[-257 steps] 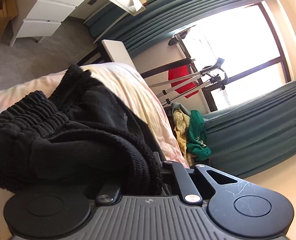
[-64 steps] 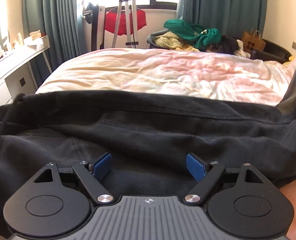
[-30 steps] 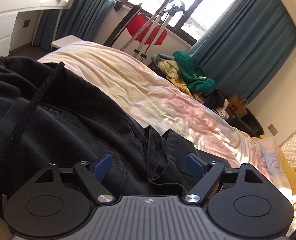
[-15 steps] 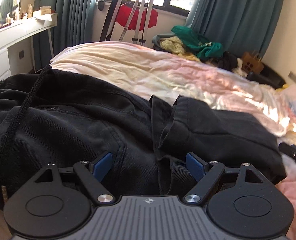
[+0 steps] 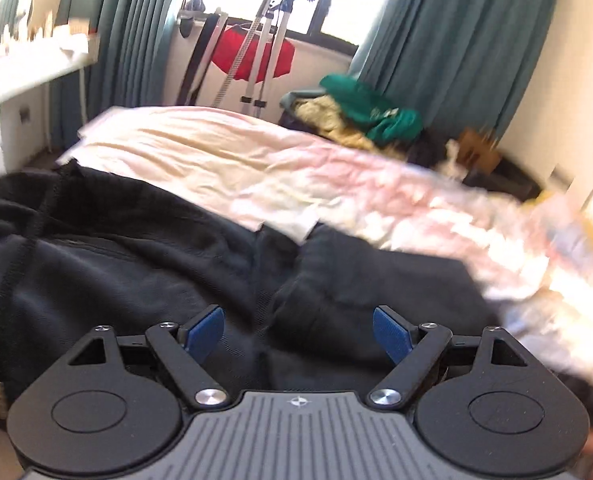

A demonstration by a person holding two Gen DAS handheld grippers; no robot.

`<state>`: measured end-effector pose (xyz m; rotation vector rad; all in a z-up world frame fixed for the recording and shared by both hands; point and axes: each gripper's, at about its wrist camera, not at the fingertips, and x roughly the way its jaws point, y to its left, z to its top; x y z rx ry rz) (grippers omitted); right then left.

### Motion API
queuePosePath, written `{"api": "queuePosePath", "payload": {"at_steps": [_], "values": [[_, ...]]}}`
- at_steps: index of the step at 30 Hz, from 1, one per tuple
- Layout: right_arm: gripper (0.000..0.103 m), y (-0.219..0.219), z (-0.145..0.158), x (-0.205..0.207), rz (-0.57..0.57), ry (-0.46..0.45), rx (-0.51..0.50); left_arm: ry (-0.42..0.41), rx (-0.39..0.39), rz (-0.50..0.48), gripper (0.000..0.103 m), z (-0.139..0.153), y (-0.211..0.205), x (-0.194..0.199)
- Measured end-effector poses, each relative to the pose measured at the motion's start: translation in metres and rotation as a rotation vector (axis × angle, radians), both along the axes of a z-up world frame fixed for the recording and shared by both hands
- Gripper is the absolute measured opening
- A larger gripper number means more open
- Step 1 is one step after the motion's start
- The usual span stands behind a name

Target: Fold clothes

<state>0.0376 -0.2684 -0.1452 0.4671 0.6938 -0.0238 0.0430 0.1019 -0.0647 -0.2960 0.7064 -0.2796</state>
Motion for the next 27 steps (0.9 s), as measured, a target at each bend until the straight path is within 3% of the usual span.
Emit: {"api": "queuePosePath", "payload": {"at_steps": [6,9,13,18,21,23,27], "values": [[0.083,0.002,0.004,0.0,-0.007,-0.008,-0.018,0.222,-0.401,-0.002,0.079,-0.031,0.019,0.035],[0.083,0.002,0.005,0.0,-0.015,-0.004,-0.016,0.292,-0.49,0.024,0.079,-0.053,0.023,0.041],[0.083,0.004,0.005,0.002,-0.025,-0.008,-0.014,0.305,-0.525,0.054,0.08,-0.068,0.021,0.058],[0.083,0.005,0.004,0.003,-0.025,-0.035,-0.024,0.275,-0.507,0.111,0.075,-0.069,0.016,0.072],[0.083,0.005,0.003,0.003,-0.032,-0.04,-0.02,0.233,-0.452,0.124,0.042,-0.067,0.016,0.074],[0.083,0.007,0.004,0.002,-0.03,-0.046,-0.034,0.222,-0.445,0.129,0.026,-0.067,0.018,0.073],[0.083,0.009,0.004,0.002,-0.03,-0.059,-0.057,0.165,-0.433,0.109,0.01,-0.058,0.02,0.064]]}}
